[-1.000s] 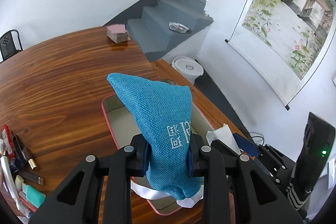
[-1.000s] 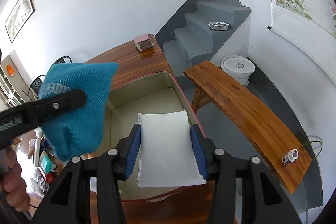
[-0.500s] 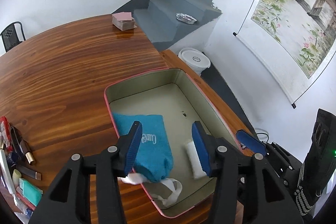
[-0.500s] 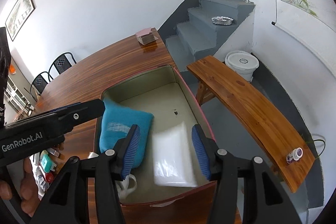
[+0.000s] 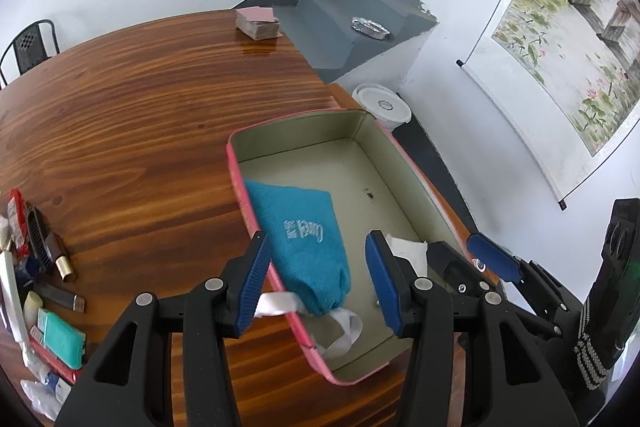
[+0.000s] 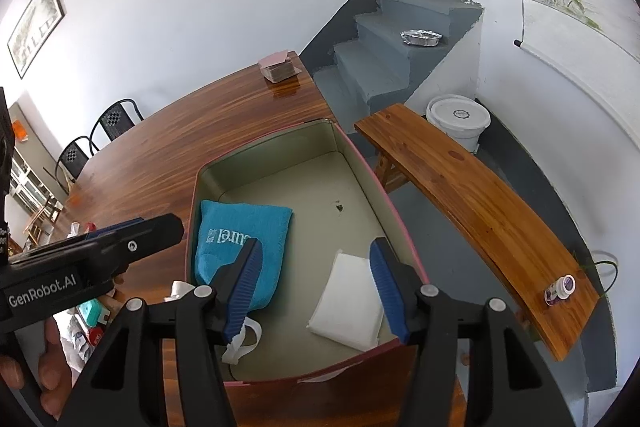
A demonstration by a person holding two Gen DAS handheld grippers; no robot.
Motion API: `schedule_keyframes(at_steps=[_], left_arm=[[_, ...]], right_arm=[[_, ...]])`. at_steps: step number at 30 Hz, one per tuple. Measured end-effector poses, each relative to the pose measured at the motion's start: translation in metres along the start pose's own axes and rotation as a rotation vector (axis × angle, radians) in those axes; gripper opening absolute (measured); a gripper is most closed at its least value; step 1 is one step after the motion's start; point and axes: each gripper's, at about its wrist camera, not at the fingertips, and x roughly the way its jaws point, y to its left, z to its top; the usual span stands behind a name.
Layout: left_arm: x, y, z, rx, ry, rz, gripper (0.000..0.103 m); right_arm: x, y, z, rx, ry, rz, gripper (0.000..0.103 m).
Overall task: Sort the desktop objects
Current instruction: 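Carry both items to the pink tin and release them inside with both grippers, then move the left gripper back to the pile and grasp the plastic-wrapped bundle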
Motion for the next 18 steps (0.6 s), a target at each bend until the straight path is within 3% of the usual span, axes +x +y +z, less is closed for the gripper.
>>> schedule_keyframes(at_steps=[18], left_arm=[[-0.036,0.063,-0.043,-0.095,0.014,0.082,0.053]], right_arm=[[-0.005,0.05,-0.016,-0.058,0.013,0.051,0.063]])
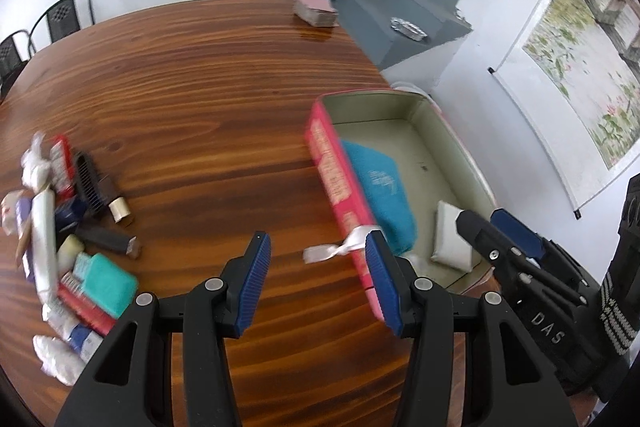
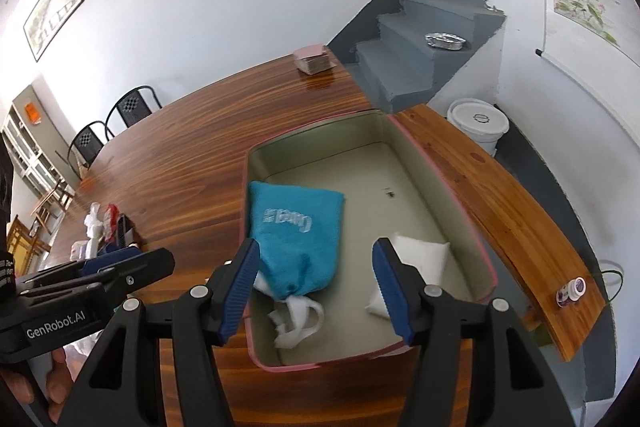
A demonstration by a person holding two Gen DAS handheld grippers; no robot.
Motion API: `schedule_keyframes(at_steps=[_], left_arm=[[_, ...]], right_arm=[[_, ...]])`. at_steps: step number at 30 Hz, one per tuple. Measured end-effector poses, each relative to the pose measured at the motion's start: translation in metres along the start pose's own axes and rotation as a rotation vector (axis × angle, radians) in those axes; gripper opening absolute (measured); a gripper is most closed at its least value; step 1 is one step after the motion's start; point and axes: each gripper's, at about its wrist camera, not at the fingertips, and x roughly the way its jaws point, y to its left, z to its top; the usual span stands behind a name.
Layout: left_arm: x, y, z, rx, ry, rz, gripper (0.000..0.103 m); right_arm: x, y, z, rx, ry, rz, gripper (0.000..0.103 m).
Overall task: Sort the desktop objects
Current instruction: 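Move the left gripper back to the pile and grasp the plastic-wrapped bundle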
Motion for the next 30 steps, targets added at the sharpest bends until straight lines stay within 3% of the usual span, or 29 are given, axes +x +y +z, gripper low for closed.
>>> schedule_keyframes(at_steps=[19,26,30], left_arm=[[-0.066,0.153,-0.057,-0.238,-0.022,0.175,0.053],[-0.076,0.212,-0.089,-0.362,0.019,0.229,0.053],[-0.073,0.226,-0.101,-0.383,0.046,0.224,0.053]], right_arm=[[0.016,0.127,-0.027,-0.153,0.049,0.158,0.067],[0.025,0.161,-0.042,-0.197,0.087,0.183,0.067],[0.031,0.172,-0.047,-0.198,0.113,0.185,0.067]])
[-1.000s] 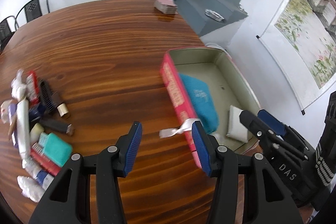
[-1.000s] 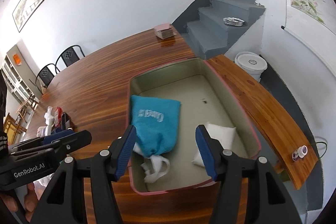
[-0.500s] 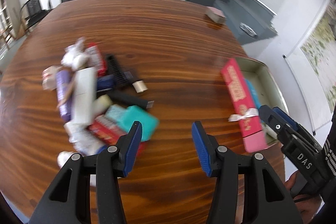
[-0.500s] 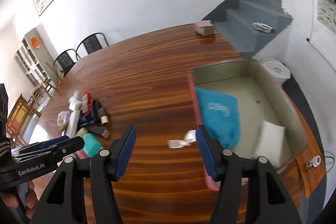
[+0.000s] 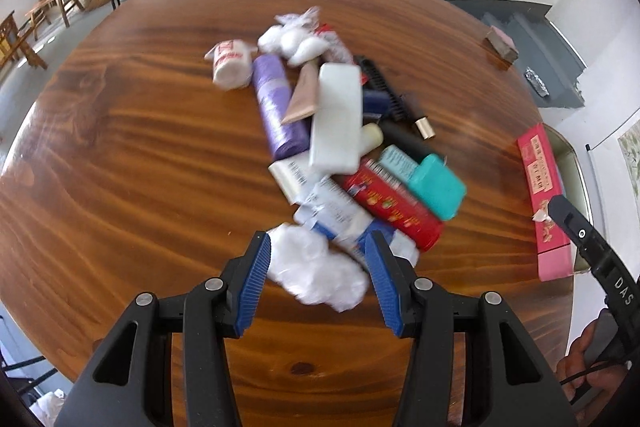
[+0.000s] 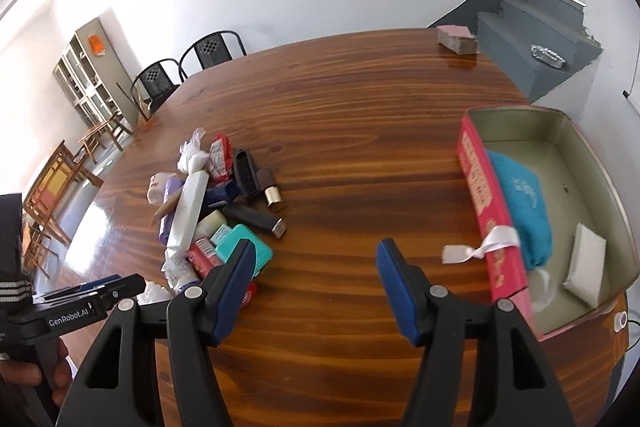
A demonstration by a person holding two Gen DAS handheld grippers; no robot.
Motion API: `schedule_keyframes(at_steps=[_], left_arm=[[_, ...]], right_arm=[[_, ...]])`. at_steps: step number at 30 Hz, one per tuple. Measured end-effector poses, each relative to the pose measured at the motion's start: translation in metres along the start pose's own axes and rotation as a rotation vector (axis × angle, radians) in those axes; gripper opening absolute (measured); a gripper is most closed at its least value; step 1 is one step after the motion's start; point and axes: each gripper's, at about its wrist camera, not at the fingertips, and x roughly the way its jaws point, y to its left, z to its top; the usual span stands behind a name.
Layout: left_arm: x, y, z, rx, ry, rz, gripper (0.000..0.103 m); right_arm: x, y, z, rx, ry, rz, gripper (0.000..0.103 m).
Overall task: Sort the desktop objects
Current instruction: 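Move the left gripper back to the pile and grasp the plastic-wrapped bundle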
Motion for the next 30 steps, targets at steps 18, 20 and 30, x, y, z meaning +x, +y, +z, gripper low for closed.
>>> schedule_keyframes(at_steps=[18,20,30], left_arm=[[0.04,0.019,-0.004,-0.038,0.104,-0.097,0.053],[0.041,0.02,-0.003,-0.033,0.106,-0.104,0.053],[0.045,0.033,-0.003,-0.045,0.141,-0.14,0.063]], right_arm=[[0.014,0.021,-0.005,-0.031,0.043,-0.038,0.067],[0.016,0.024,-0.005,-0.037,0.05,-0.037,0.067],[0.031,0.04,-0.005,-0.064,0.079,-0.014,0.067]])
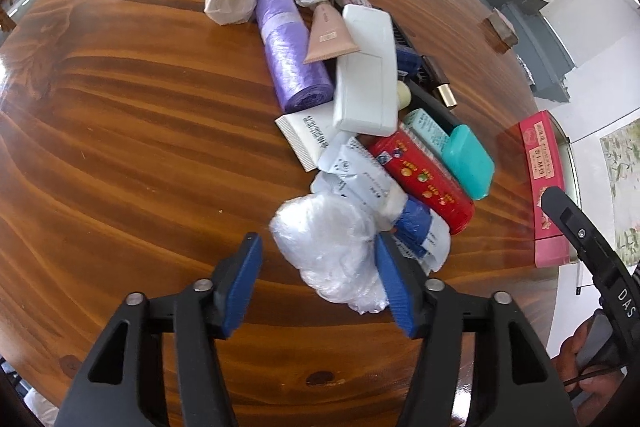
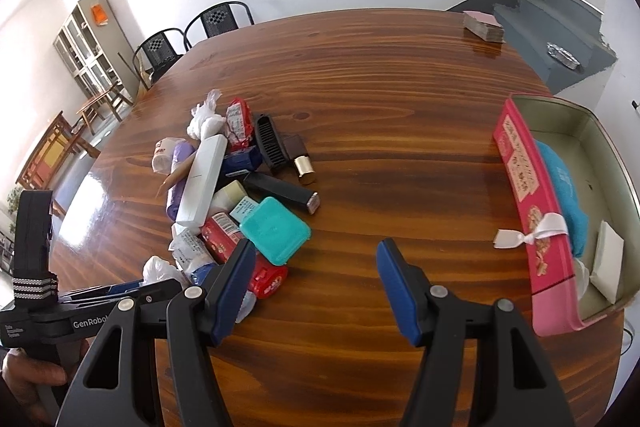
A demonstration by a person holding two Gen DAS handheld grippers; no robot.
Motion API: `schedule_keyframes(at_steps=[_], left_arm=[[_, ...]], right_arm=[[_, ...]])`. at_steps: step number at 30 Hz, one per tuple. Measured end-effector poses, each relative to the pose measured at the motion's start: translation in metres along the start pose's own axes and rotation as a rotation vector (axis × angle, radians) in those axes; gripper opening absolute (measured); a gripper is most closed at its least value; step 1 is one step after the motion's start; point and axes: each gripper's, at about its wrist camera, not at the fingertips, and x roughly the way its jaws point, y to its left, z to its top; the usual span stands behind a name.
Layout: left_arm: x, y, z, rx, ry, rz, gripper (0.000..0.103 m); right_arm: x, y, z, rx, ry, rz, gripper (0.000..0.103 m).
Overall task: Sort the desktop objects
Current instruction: 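Move the left gripper back to the pile and grasp the plastic-wrapped bundle, then grasp the teal soap box with the right gripper while the left holds the bundle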
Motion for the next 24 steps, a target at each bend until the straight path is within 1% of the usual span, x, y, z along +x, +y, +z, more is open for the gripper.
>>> schedule_keyframes(at_steps=[2,7,8,9,10,14,20,24], left_arm=[[0.001,0.003,0.0,-0.009,0.007,-0.02,0.063],[0.001,0.002,-0.001,0.01,0.001,-0.029,0.062],[0.001,0.002,-0.001,0.011,0.001,-0.041,0.053],[0.001,0.002,-0.001,0.013,0.003,-0.066,0.047],[-0.001,0.001,-0.002,0.021,0.002,-0.072,0.045],[-0.008,0.0,-0.001,0.056,-0.019,-0.044,0.039],[-0.031,0.005,0.0,0.093,-0.08,0.015,0.039],[-0.039,0.006,-0.001,0.114,-0.098,0.035,0.039]], right_arm=[[0.002,0.003,0.001,-0.005,0.004,0.001,0.067],[0.01,0.008,0.002,-0.017,0.018,0.003,0.069],[0.012,0.009,0.003,-0.02,0.019,0.003,0.07],[0.013,0.01,0.004,-0.023,0.02,0.004,0.07],[0.015,0.012,0.006,-0.028,0.021,0.006,0.071],[0.022,0.017,0.011,-0.043,0.024,0.009,0.072],[0.042,0.022,0.017,-0.046,0.052,0.026,0.072],[0.056,0.025,0.02,-0.05,0.067,0.029,0.072]])
